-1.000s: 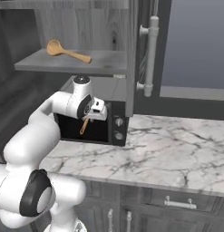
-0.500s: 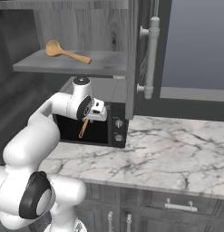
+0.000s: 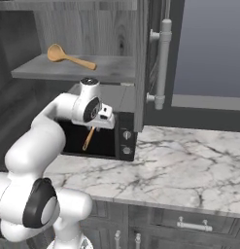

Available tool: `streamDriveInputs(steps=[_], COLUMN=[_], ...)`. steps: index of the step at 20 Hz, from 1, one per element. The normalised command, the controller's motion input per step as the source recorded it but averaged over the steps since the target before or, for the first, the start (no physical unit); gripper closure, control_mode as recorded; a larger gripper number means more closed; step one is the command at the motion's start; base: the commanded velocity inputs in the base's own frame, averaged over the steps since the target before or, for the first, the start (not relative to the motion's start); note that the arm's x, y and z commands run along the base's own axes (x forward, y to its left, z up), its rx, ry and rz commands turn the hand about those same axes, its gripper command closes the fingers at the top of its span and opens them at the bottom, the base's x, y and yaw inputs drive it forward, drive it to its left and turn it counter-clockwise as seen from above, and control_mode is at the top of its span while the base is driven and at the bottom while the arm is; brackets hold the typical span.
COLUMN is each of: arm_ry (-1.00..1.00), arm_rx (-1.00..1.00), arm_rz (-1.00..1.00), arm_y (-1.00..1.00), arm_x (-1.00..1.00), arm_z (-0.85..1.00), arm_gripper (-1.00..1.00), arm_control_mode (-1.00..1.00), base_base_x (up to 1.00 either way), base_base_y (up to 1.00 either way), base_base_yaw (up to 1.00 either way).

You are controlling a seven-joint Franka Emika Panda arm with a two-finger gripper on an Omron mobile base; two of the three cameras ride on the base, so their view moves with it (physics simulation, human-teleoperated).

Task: Organize the utensils by type. Pick up the wooden spoons from the counter and place them in the open cabinet. Then pick up the metallic utensils from the counter and place them in the open drawer.

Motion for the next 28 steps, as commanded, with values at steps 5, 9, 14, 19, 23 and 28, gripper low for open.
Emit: streamDriveInputs(steps=[5,9,14,19,23,28], arm_ry=[0.00,-0.11,-0.13,-0.11,-0.09,0.00], arm_rx=[0.00,0.00,0.00,-0.05,-0.12,-0.10], arm_rz=[0.00,0.01,0.11,0.19,0.21,0.19], arm_y=[0.00,0.00,0.00,0.01,0.00,0.00], arm_x=[0.00,-0.13,-0.30,-0.31,-0.24,-0.11], arm_z=[0.00,0.05,0.30,0.49,0.60,0.66], arm_gripper=[1.00,1.00,1.00,1.00,1.00,1.00], arm_control_mode=[1.00,-1.00,-1.00,-1.00,-1.00,-1.00], base_base_x=[0.00,-0.07,0.00,0.00,0.00,0.00], base_base_y=[0.00,0.00,0.00,0.00,0.00,0.00], base_base_yaw=[0.00,0.00,0.00,0.00,0.00,0.00])
